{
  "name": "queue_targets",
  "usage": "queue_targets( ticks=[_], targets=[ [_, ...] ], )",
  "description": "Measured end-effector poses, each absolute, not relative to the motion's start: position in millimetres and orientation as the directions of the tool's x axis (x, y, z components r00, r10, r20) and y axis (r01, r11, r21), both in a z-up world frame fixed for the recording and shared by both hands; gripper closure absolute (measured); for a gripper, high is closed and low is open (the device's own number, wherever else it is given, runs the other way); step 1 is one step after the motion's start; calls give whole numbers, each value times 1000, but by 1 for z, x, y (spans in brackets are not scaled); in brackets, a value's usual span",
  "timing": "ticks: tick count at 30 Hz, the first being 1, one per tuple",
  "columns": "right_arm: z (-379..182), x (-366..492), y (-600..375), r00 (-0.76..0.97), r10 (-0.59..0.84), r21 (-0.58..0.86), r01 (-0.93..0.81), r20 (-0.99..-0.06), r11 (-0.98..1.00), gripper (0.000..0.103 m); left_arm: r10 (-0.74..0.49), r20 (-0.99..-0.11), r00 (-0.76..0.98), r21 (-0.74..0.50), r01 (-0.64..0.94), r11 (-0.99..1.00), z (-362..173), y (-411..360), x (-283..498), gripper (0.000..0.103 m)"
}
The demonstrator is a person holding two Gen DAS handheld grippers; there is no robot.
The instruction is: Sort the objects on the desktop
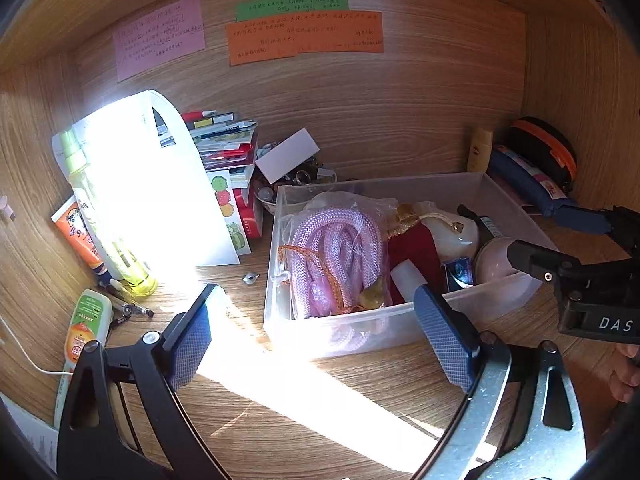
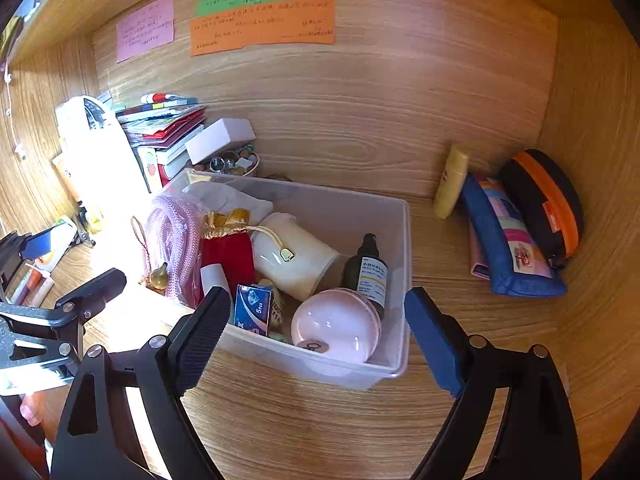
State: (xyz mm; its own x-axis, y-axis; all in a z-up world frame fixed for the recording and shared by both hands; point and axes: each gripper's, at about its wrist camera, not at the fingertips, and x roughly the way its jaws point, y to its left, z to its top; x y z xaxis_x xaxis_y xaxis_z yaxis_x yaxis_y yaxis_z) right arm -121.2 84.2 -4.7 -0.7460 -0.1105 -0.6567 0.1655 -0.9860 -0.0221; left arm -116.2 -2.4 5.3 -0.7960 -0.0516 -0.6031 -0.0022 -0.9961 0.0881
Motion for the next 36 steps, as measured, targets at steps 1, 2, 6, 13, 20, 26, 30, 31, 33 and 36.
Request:
queue_targets(
  ticks=[1,2,6,13,20,26,30,31,33,36],
  targets=[
    [-4,-119,85,-748,-110,-23,165,-654,-986,16,-53,-601,-797,90,-1,-996,6,-1,-116,6],
    [-3,-117,86,-751,-108,-26,164,-652,-986,15,-53,-600,-798,90,-2,-996,6,0,-114,6],
    [-1,-109,88,-758,-102,-39,165,-645,-985,15,-31,-605,-796,73,-16,-997,7,5,-110,6],
    [2,-101,88,-770,-90,-63,167,-632,-984,14,-15,-609,-793,58,-25,-998,7,8,-108,6],
    [2,-101,89,-770,-94,-58,167,-631,-984,8,-18,-612,-791,62,-25,-998,8,11,-109,6],
    [2,-101,88,-773,-88,-60,162,-629,-985,7,5,-630,-776,32,-32,-999,7,8,-111,6],
    [2,-101,86,-772,-82,-65,157,-631,-985,7,3,-630,-777,22,-22,-1000,6,7,-111,6],
    [2,-101,86,-772,-80,-65,156,-631,-986,7,5,-631,-776,20,-23,-1000,6,7,-112,6],
    [2,-101,86,-770,-81,-63,156,-633,-986,7,3,-631,-776,22,-21,-1000,6,8,-111,6],
    [2,-101,86,-769,-82,-59,154,-634,-986,7,-2,-630,-776,29,-21,-999,5,9,-111,6]
  ],
)
